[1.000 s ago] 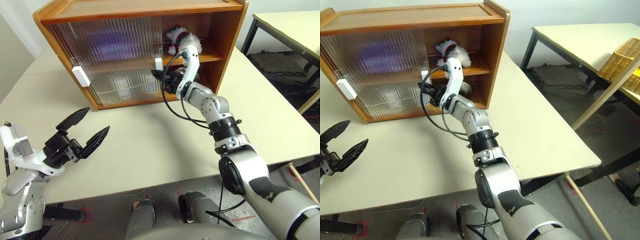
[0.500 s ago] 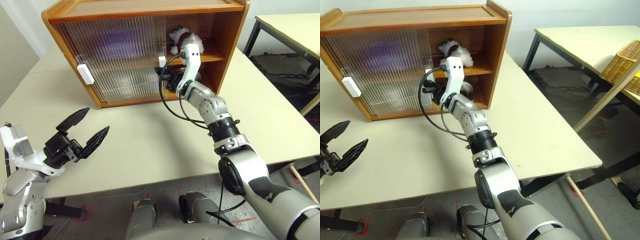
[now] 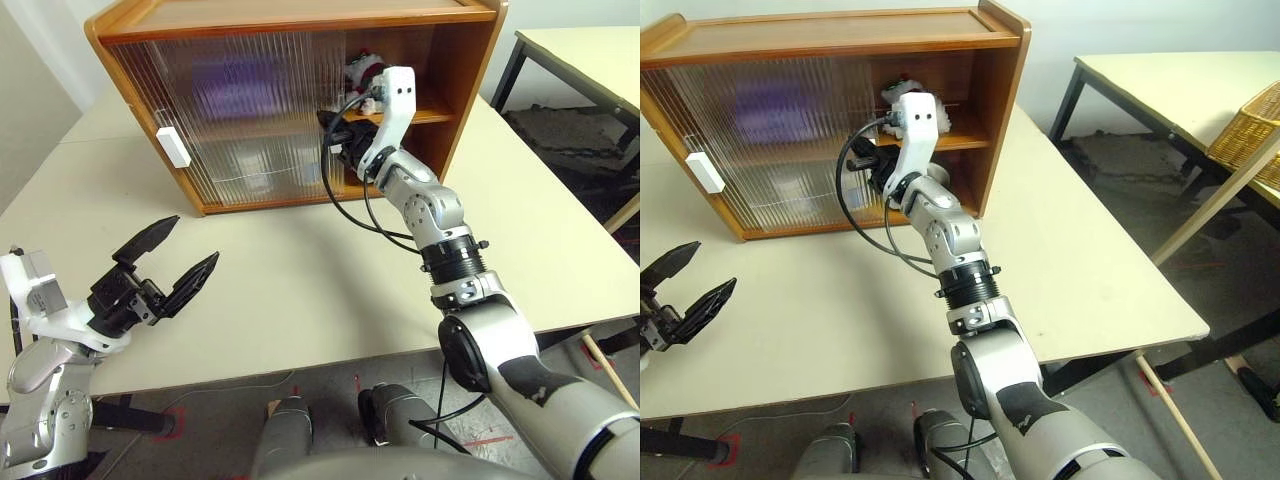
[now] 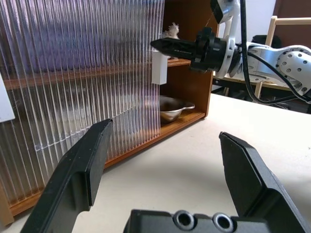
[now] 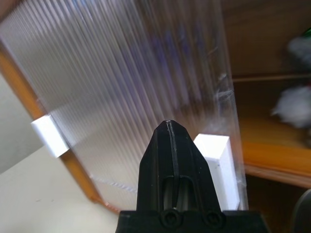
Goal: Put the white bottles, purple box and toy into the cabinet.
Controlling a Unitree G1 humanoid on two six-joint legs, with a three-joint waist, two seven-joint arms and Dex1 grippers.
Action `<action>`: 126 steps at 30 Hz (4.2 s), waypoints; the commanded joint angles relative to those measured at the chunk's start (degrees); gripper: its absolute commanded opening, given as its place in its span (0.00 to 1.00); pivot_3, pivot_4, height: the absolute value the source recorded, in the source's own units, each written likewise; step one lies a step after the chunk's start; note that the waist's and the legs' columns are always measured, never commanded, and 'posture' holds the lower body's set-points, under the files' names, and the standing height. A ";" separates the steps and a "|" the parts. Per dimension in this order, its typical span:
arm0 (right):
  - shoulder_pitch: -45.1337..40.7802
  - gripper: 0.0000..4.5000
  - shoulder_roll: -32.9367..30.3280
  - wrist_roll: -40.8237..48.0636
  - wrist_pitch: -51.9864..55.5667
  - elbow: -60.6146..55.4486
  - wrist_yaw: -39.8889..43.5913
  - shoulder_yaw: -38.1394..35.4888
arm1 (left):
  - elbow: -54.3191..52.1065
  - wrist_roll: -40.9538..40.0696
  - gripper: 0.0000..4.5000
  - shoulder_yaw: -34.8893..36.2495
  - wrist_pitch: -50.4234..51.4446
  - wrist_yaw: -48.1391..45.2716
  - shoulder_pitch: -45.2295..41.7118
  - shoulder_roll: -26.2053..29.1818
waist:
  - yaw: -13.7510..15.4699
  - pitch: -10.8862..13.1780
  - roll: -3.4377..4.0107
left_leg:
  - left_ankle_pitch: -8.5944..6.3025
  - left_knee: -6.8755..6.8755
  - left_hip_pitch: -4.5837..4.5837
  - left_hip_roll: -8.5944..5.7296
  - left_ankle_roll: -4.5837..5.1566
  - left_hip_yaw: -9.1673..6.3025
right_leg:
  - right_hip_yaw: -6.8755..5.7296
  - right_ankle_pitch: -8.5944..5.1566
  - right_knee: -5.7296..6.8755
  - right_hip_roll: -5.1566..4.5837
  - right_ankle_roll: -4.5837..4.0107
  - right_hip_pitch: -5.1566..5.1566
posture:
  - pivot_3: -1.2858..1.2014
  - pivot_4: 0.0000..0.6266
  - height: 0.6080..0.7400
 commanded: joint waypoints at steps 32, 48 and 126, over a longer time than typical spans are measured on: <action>5.12 0.00 5.13 0.21 -1.15 -4.86 12.23 8.34 | 0.45 0.73 1.00 0.15 0.19 0.14 -0.64 0.58 | -1.28 -0.05 -0.08 | 0.01 -0.06 0.33 0.20 0.02 -0.12 | 0.05 -0.09 -0.03 0.41 -0.14 0.24 | 0.47 0.09 1.00; 1.59 0.00 10.00 3.98 -5.85 7.66 6.35 3.05 | -0.79 0.43 1.00 0.49 0.40 0.50 0.87 0.91 | -0.95 -0.06 -0.09 | 0.00 -0.12 0.24 0.25 0.01 -0.07 | 0.05 -0.13 -0.04 0.41 -0.21 0.13 | 0.48 0.09 1.00; 3.36 0.00 7.54 3.26 -4.03 1.20 12.47 10.72 | 0.52 0.57 1.00 0.68 -0.07 0.25 0.12 1.10 | -1.96 -0.09 -0.13 | 0.00 -0.07 0.21 0.25 0.02 -0.06 | 0.04 -0.05 -0.02 0.48 -0.28 0.08 | 0.47 0.09 1.00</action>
